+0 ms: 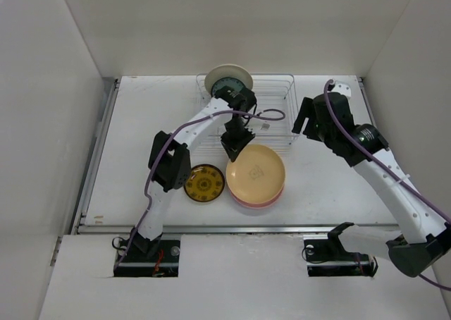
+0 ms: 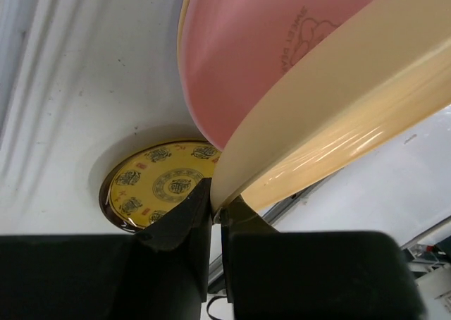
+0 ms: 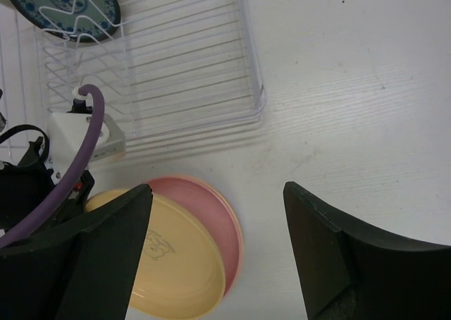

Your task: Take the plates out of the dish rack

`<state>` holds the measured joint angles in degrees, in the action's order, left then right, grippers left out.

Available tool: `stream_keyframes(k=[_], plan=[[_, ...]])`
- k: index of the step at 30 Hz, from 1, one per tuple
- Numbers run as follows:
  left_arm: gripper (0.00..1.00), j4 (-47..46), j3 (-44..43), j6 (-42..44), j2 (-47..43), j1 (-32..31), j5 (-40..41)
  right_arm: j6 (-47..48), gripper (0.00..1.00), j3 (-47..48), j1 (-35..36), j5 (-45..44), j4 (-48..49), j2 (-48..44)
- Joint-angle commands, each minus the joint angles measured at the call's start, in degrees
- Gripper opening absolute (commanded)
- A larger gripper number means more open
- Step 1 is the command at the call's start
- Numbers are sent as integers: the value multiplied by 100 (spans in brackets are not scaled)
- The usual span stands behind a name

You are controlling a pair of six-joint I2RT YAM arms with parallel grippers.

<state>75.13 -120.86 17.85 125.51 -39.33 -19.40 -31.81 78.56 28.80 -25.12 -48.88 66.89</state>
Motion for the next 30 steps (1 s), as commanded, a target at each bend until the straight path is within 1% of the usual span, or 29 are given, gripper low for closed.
stream_keyframes(k=[1, 3, 4, 6, 7, 9, 11, 15, 20, 23, 26, 28, 30], plan=[[2, 151, 18, -97, 35, -57, 261, -71, 81, -61, -41, -80, 37, -106], [10, 151, 18, -97, 157, -57, 191, -71, 81, -122, -41, -28, 37, -106], [17, 151, 18, -97, 158, -57, 191, -71, 81, -122, -41, -28, 37, -106], [23, 151, 18, -97, 289, -119, 243, -71, 81, -122, -41, 25, 37, -106], [28, 151, -42, -97, 289, -119, 244, -18, 81, -174, -41, 25, 37, -106], [36, 212, -43, -97, 289, -119, 51, 34, 81, -175, -41, 78, 37, -106], [41, 264, -43, -44, 289, -119, -11, 35, 81, -175, -41, 78, 37, -106], [42, 265, -157, -44, 27, -119, -11, 87, 81, -123, -41, 147, 89, -54], [43, -209, 9, -150, -886, 118, -82, 219, 81, 71, -41, 385, 466, 60], [43, -578, 387, -290, -1343, 417, -318, 430, 81, 325, -41, 534, 599, 288], [41, -658, 703, -290, -1564, 698, -565, 545, 81, 624, -41, 605, 599, 649], [41, -606, 896, -343, -1644, 900, -617, 597, 81, 853, -41, 605, 651, 860], [40, -605, 1063, -343, -1819, 1032, -618, 676, 81, 967, -41, 884, 652, 992]])
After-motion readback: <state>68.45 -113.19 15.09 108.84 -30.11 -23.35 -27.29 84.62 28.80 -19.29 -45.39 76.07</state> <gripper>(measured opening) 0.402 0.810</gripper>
